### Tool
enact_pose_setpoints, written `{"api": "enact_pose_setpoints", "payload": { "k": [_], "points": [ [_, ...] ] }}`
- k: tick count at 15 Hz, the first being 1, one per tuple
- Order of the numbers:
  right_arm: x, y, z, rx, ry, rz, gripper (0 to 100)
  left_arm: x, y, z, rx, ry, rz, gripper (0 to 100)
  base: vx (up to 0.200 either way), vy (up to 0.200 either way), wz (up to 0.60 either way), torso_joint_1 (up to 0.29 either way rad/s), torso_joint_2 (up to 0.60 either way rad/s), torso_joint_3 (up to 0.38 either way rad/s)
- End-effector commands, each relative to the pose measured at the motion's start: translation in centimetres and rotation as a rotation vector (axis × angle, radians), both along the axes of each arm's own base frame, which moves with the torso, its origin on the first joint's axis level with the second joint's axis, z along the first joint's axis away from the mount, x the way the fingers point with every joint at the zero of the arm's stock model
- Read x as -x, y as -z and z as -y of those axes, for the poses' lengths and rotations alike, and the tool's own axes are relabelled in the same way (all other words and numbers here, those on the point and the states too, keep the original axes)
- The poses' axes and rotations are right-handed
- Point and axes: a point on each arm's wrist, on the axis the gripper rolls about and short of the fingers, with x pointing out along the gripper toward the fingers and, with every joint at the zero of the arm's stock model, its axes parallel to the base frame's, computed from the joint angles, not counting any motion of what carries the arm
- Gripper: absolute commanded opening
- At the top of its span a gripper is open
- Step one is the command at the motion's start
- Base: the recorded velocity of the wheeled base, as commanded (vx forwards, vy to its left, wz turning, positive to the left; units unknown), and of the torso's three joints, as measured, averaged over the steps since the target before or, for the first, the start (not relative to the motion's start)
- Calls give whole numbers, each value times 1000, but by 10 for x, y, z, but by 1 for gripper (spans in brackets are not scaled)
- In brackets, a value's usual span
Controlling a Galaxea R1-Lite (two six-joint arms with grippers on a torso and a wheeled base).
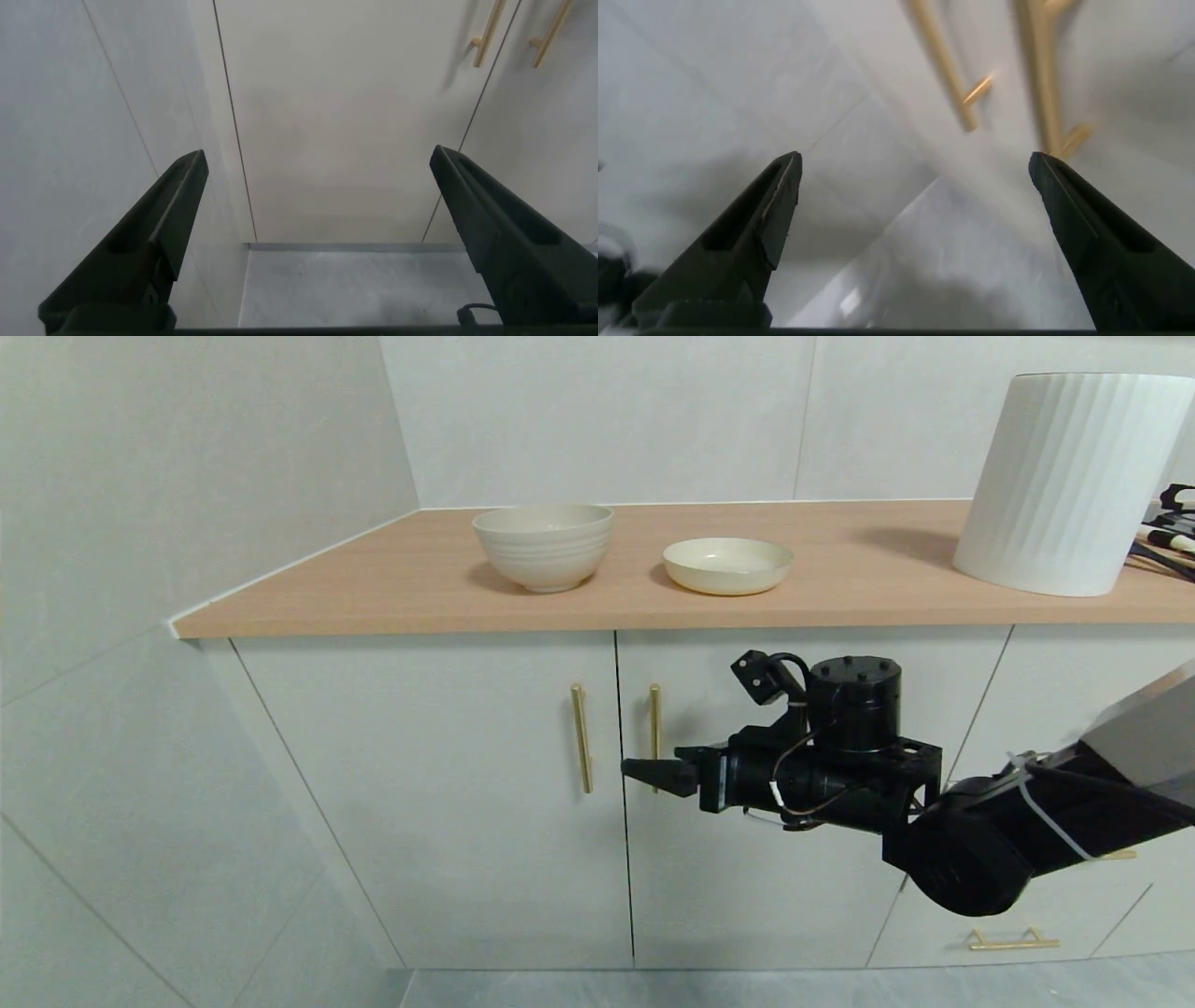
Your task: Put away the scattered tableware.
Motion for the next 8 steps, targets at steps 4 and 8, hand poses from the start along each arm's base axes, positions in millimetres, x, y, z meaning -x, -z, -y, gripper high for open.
{"api": "enact_pose_setpoints", "payload": {
  "k": [4, 8],
  "points": [
    [-11, 14, -7, -38, 18, -25, 100, 0, 0, 0, 0, 0, -2, 100, 0, 0, 0, 0, 0, 0],
    [-18, 22, -12, -62, 41, -18, 100, 0, 0, 0, 0, 0, -2, 100, 0, 0, 0, 0, 0, 0]
  ]
}}
